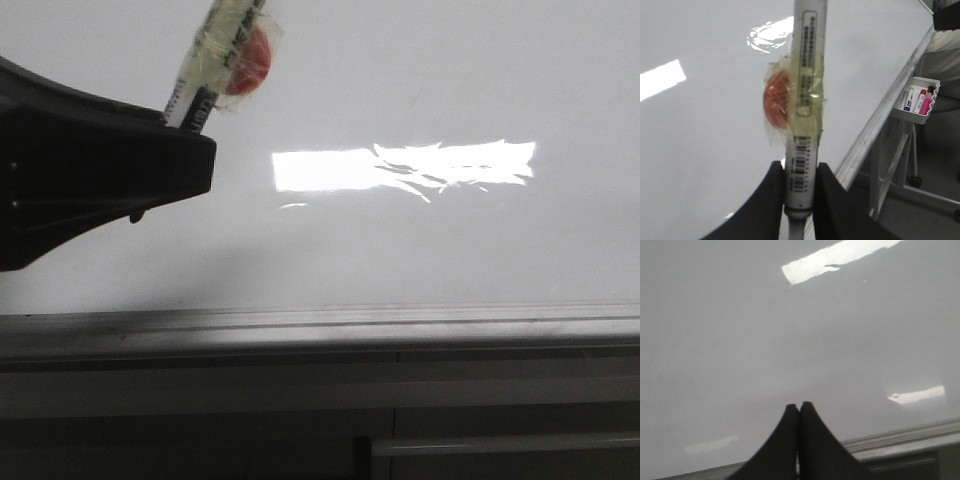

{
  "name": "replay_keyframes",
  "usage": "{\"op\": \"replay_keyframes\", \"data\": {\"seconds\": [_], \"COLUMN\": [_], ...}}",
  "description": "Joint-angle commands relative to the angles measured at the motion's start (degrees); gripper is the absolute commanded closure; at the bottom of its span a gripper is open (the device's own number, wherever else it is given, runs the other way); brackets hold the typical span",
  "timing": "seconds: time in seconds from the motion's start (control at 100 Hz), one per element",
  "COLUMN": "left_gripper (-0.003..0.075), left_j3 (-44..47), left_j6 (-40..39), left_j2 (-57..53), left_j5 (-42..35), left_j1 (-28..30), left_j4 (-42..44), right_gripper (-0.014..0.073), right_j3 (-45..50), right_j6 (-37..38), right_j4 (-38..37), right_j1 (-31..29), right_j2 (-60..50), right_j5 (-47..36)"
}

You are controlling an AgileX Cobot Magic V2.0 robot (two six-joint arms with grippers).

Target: Write number 0 on whiteboard

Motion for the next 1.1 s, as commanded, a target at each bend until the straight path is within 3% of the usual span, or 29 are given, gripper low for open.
{"op": "replay_keyframes", "data": {"seconds": [0.0,0.12,0.26,0.33,0.41,0.49,0.54,0.62,0.79,0.86,1.09], "left_gripper": [0.0739,0.074,0.074,0.0739,0.0739,0.0739,0.074,0.0739,0.0739,0.0739,0.074], "left_j3": [-1.5,-3.2,-8.9,-11.5,-13.8,-14.6,-14.6,-14.6,-14.6,-14.6,-14.6], "left_j6": [-0.2,-3.2,-15.8,-23.5,-31.9,-36.9,-38.0,-39.6,-39.8,-40.4,-40.7], "left_j2": [-0.6,-2.2,-4.4,-5.4,-6.0,-6.0,-6.0,-6.0,-6.0,-6.0,-6.0], "left_j5": [-5.0,-1.4,13.1,19.3,22.8,23.2,23.2,23.7,24.8,24.9,25.4], "left_j1": [-0.2,-0.2,-0.4,-1.3,-3.5,-6.1,-7.8,-10.5,-13.7,-14.2,-14.3], "left_j4": [1.7,9.8,24.9,34.4,43.5,49.3,49.8,49.8,49.8,49.8,49.8], "right_gripper": [0.0663,0.0663,0.0663,0.0663,0.0662,0.0661,0.0657,0.0604,0.0265,0.0182,0.0232], "right_j3": [-1.4,-1.4,-1.9,-2.6,-4.5,-6.0,-6.9,-8.6,-10.3,-11.1,-16.7], "right_j6": [-0.6,-0.6,-5.0,-13.2,-31.3,-44.5,-50.2,-56.6,-58.7,-58.7,-67.9], "right_j4": [0.1,1.7,4.3,10.6,22.2,34.9,39.5,40.1,40.3,40.3,42.1], "right_j1": [-0.3,-0.3,-0.3,0.4,2.9,7.3,10.9,17.0,24.3,25.9,29.5], "right_j2": [1.3,1.3,1.8,2.7,3.7,4.3,4.8,6.0,10.8,13.7,24.7], "right_j5": [-4.8,-6.5,-1.0,3.8,7.8,9.2,9.5,10.9,11.3,11.4,10.8]}}
